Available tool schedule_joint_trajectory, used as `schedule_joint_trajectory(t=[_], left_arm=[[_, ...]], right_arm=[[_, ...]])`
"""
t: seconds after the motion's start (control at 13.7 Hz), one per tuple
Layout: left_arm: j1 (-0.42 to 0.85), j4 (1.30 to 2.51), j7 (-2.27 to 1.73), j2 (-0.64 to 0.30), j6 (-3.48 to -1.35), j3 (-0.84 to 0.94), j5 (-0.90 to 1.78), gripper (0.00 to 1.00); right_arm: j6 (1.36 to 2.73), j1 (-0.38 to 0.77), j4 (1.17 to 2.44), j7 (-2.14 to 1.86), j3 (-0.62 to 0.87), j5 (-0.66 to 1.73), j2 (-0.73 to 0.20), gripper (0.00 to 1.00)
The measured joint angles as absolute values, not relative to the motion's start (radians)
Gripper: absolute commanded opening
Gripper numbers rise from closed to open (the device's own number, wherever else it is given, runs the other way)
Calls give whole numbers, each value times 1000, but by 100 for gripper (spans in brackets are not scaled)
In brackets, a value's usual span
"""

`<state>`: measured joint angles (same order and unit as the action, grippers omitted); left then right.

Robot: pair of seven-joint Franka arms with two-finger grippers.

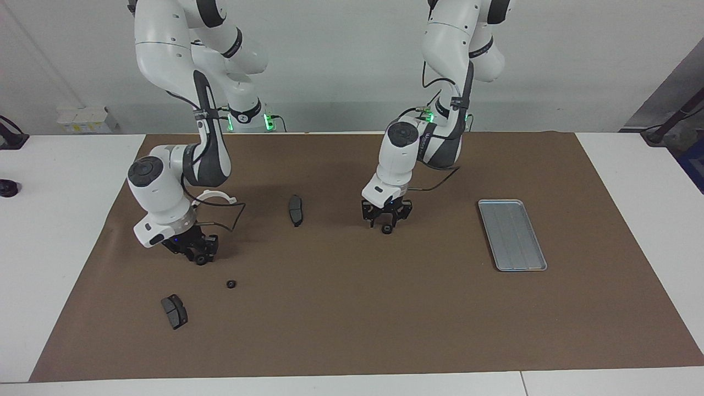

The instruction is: Pick bearing gear from pile to tray

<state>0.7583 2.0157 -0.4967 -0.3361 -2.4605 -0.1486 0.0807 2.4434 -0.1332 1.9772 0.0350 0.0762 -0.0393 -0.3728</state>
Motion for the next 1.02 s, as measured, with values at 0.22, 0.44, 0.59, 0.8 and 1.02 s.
schedule_joint_trajectory(t=[0.22, 0.44, 0.59, 0.8, 1.02], left_arm=[[758, 2028, -484, -336, -2474, -150, 81, 58], [758, 2030, -477, -337, -2501, -150, 81, 48], [758, 2032, -462, -339, -2510, -149, 81, 42], [758, 2033, -433, -338, -2511, -154, 81, 27], [758, 2033, -429, -337, -2512, -154, 81, 16]], right_arm=[[2443, -133, 1973, 35, 78, -39, -371, 0], [2441, -119, 1961, 37, 85, -39, -342, 0], [2418, -76, 1955, 81, 88, -38, -295, 0], [2337, 12, 1943, 205, 91, -37, -219, 0], [2275, 103, 1912, 353, 93, -37, -186, 0]])
